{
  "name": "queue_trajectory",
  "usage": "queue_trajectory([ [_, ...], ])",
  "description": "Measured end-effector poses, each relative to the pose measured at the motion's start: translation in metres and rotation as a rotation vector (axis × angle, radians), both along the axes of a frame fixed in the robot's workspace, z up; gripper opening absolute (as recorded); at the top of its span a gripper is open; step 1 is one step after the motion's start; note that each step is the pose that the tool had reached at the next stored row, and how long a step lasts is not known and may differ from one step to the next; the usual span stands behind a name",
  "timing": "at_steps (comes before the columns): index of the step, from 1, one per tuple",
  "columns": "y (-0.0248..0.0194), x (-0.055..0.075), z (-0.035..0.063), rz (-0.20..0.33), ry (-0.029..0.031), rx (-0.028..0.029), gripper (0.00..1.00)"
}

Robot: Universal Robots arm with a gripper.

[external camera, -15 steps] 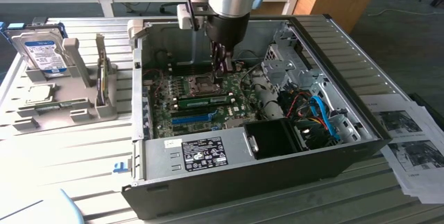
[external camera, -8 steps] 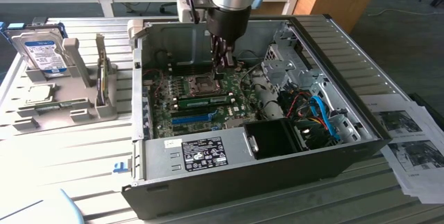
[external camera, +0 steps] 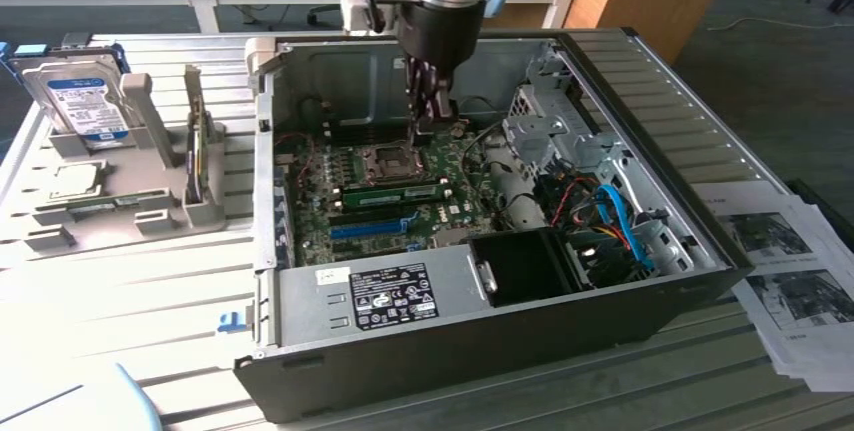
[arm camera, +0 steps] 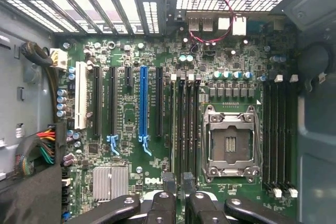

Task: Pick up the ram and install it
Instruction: 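Insert the ram into the slot, then press down the ram until it locks into place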

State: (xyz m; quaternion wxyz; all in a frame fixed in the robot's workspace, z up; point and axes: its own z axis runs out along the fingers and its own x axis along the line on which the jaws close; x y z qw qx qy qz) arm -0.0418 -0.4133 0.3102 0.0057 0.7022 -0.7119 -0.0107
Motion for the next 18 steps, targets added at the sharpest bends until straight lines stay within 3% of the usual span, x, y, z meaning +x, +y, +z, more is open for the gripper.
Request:
queue_trajectory([
  [5,0.0,0.0,0.0056,0.0,0.0,0.0,0.18],
  [18,0.0,0.0,0.0056,0.0,0.0,0.0005,0.18],
])
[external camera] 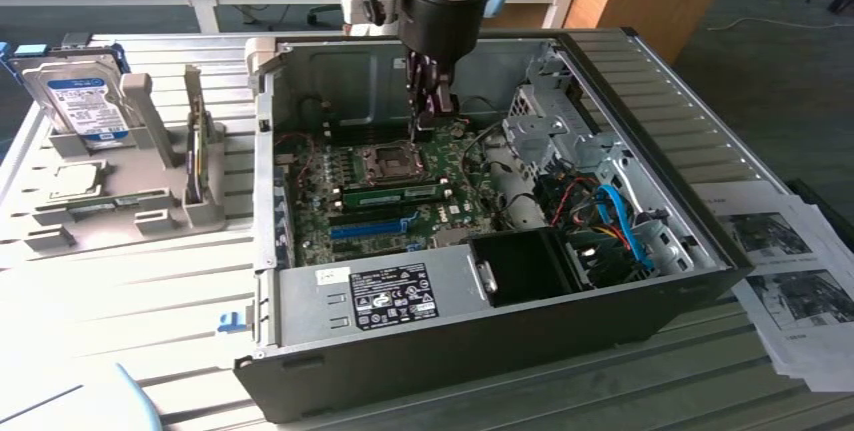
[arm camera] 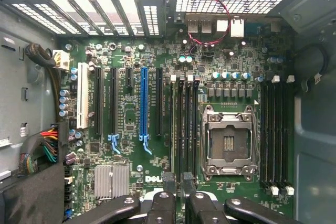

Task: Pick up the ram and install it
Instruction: 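Press down the ram until it locks into place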

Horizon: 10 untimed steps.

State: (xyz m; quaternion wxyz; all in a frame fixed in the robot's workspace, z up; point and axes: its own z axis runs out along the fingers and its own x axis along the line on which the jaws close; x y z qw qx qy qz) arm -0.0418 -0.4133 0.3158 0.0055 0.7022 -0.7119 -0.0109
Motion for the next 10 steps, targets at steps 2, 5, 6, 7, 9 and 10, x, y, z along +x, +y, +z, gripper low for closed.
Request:
queue_trajectory([
  [2,0.0,0.0,0.0,0.0,0.0,0.0,0.17],
  [5,0.0,0.0,0.0,0.0,0.0,0.0,0.09],
  [6,0.0,0.0,0.0,0.0,0.0,0.0,0.09],
  [7,0.0,0.0,0.0,0.0,0.0,0.0,0.09],
  [9,0.0,0.0,0.0,0.0,0.0,0.0,0.09],
  [10,0.0,0.0,0.0,0.0,0.0,0.0,0.09],
])
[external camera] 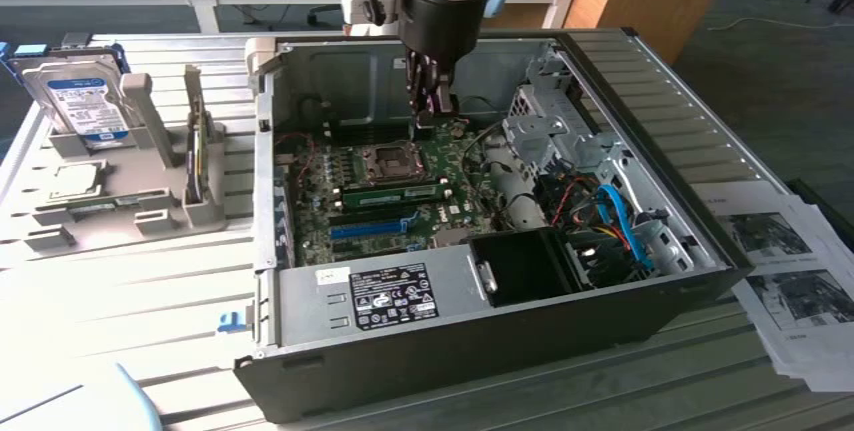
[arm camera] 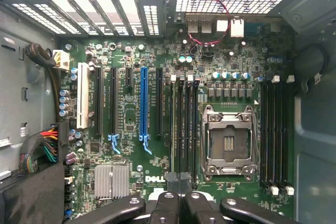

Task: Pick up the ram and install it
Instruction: 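Press down the ram until it locks into place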

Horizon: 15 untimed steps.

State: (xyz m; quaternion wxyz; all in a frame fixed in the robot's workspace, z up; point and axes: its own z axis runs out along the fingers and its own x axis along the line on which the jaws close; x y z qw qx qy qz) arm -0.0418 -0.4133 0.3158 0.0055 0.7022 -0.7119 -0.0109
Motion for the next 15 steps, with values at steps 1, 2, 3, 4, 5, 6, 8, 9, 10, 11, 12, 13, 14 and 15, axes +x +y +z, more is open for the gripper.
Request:
queue_trajectory([
  [1,0.0,0.0,0.0,0.0,0.0,0.0,0.09],
  [2,0.0,0.0,0.0,0.0,0.0,0.0,0.09],
  [3,-0.0001,0.0,0.0,0.0,0.0,-0.0001,0.09],
  [4,-0.0001,0.001,0.0,0.0,0.0,-0.0001,0.09],
  [5,0.0,0.001,0.0001,0.0,0.0001,-0.0001,0.09],
  [6,0.0,0.002,0.0001,0.0,0.0001,-0.0001,0.09],
  [8,0.0,0.003,0.0,0.0,0.0,-0.0001,0.09],
  [9,0.0,0.004,0.0,0.0,0.0,-0.0001,0.09],
  [10,0.0,0.005,0.0,0.0,0.0,-0.0001,0.09],
  [11,0.0,0.006,0.0,0.0,0.0,0.0,0.09],
  [12,0.0,0.007,0.0,0.0,0.0001,-0.0001,0.09],
  [13,0.0,0.009,0.0,0.0,0.0,0.0,0.09],
  [14,0.0,0.01,0.0,0.0,0.0,0.0,0.09],
  [15,0.0,0.012,0.0,0.0,0.0,0.0,0.09],
])
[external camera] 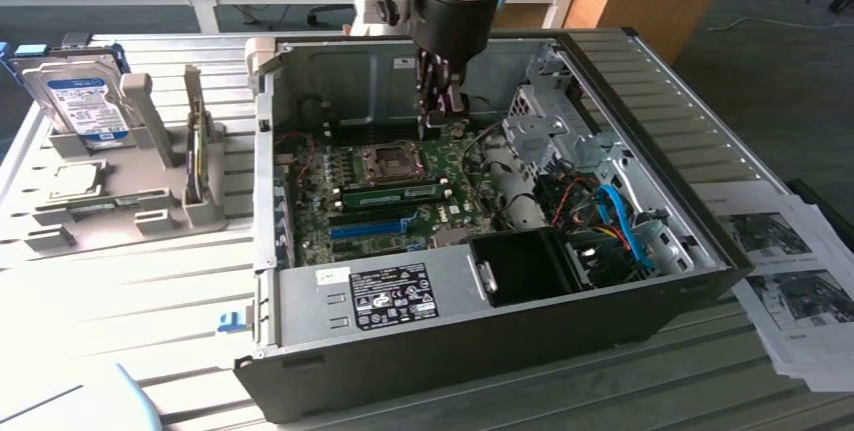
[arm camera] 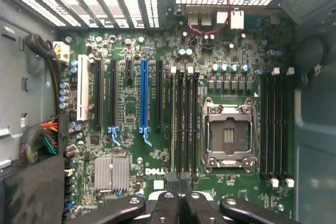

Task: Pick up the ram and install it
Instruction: 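Press down the ram until it locks into place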

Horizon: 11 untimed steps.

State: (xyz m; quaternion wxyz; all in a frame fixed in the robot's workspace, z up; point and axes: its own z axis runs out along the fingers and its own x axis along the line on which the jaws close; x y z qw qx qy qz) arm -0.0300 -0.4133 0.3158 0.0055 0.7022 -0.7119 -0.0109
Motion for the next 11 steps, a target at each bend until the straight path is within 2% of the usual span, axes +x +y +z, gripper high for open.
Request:
queue_trajectory([
  [11,0.0,0.016,0.0,0.0,0.0,0.0,0.09],
])
